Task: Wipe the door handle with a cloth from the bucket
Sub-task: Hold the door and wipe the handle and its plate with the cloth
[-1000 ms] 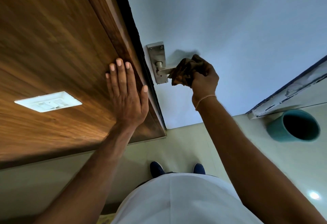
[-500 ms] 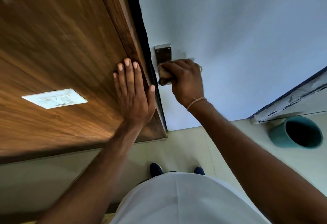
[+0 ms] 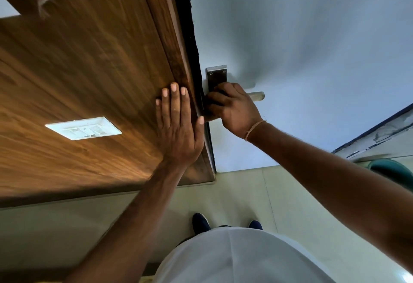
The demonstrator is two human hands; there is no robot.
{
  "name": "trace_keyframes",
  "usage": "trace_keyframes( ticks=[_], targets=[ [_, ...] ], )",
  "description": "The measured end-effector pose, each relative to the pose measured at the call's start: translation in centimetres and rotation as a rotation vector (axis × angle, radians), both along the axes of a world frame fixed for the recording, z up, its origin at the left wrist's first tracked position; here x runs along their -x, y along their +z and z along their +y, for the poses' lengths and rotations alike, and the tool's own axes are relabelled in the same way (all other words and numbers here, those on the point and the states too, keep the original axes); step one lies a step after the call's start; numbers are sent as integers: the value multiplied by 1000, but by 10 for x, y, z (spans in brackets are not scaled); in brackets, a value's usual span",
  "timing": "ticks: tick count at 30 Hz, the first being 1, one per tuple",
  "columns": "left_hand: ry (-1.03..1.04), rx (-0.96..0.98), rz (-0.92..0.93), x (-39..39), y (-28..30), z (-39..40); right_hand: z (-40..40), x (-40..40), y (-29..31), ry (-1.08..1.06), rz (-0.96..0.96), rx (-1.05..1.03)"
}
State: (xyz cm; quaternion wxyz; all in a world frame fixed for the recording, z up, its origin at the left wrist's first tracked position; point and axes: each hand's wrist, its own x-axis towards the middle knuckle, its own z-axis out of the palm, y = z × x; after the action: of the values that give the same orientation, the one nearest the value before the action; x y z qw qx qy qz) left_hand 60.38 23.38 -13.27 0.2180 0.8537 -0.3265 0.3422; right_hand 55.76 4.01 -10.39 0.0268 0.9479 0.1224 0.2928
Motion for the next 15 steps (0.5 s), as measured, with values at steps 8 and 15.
trace_keyframes(
  ticks=[8, 15],
  targets=[
    [9, 3, 6, 1, -1, -1, -26, 24, -10, 97, -176, -135],
    [21, 5, 26, 4, 1, -4, 3, 25, -13, -72, -194, -202]
  ],
)
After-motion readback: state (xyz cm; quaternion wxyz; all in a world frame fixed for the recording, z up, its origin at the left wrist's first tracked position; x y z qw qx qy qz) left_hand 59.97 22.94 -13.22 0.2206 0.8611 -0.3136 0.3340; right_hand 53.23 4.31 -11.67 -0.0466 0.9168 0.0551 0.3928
